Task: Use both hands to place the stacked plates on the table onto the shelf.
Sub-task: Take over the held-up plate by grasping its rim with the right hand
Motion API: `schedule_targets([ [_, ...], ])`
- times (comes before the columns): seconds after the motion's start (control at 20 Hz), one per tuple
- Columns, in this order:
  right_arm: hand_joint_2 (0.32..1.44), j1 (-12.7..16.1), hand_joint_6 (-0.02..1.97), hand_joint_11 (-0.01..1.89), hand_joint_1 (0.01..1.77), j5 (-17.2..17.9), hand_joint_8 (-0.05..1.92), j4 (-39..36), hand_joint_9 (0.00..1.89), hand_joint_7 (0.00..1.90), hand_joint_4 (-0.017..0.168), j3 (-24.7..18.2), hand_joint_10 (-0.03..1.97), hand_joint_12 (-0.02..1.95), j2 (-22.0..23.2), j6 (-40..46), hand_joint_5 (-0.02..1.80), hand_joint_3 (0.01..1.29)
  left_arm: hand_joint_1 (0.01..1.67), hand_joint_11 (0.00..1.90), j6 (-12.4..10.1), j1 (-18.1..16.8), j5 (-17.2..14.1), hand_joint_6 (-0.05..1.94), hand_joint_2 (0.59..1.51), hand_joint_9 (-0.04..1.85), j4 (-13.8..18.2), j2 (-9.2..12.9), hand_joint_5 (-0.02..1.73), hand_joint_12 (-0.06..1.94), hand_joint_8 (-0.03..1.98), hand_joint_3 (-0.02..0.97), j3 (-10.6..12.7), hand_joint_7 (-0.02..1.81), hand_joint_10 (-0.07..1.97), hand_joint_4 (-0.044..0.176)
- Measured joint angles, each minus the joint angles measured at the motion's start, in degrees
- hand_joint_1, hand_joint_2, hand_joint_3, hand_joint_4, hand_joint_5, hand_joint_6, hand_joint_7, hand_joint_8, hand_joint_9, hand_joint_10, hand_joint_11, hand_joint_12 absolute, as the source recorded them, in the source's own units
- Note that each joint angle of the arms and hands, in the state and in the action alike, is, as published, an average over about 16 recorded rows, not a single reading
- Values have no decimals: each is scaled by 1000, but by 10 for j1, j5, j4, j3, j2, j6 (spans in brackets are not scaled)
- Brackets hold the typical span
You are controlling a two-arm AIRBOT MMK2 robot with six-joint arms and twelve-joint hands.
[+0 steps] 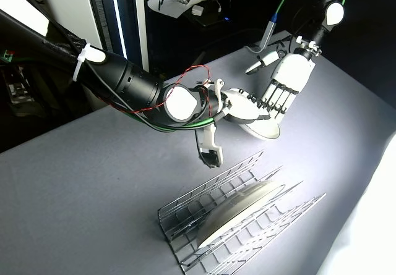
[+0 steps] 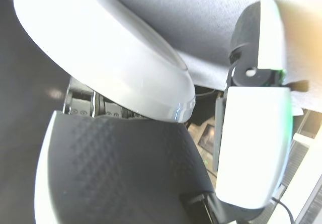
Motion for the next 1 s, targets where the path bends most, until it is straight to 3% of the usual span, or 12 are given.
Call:
schedule_targets([
  [0.7, 899, 15, 18, 23, 1057, -9, 9, 24, 16, 20, 4, 11, 23, 36, -9, -13, 21, 21, 15, 23, -1, -11, -1, -19, 1100, -24, 15, 0, 51, -6, -13, 6, 2, 27, -58, -2],
  [1.0, 965, 22, 28, 33, 1113, -13, 15, 37, 104, 121, 4, 12, 45, 394, -11, -17, 126, 21, 15, 23, -2, -17, -1, -16, 1102, -25, 23, 0, 51, -3, -13, 6, 2, 27, -58, -2],
])
